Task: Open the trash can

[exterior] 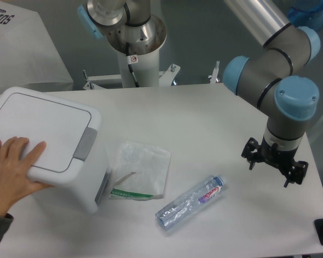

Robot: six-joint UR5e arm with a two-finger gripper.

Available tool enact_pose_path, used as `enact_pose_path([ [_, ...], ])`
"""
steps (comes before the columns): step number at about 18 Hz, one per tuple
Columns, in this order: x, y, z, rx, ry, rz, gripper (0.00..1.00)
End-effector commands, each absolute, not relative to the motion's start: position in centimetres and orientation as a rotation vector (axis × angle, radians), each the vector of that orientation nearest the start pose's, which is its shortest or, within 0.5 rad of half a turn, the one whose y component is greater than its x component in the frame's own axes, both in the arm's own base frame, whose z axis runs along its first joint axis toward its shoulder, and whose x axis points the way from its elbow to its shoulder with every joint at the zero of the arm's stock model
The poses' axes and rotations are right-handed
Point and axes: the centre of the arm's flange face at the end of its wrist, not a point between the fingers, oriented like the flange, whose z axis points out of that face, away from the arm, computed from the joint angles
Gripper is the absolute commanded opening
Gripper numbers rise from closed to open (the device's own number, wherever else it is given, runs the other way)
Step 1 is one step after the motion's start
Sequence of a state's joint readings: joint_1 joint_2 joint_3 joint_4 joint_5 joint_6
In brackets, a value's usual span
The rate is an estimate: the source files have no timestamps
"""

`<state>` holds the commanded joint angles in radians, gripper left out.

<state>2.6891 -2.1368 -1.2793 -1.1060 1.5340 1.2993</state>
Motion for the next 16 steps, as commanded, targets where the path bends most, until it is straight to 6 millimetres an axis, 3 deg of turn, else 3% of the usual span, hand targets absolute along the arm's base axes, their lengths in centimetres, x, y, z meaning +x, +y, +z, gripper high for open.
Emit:
enact_pose_path([
  [5, -58.8, 43.9, 33.6, -3.013, 0.280, 0.243, 1.00],
  [12, -57.0, 44.2, 35.5, -2.962, 0.287, 0.153, 1.00],
  [16, -55.9, 44.8, 35.4, -2.920, 0.180, 0.086, 1.00],
])
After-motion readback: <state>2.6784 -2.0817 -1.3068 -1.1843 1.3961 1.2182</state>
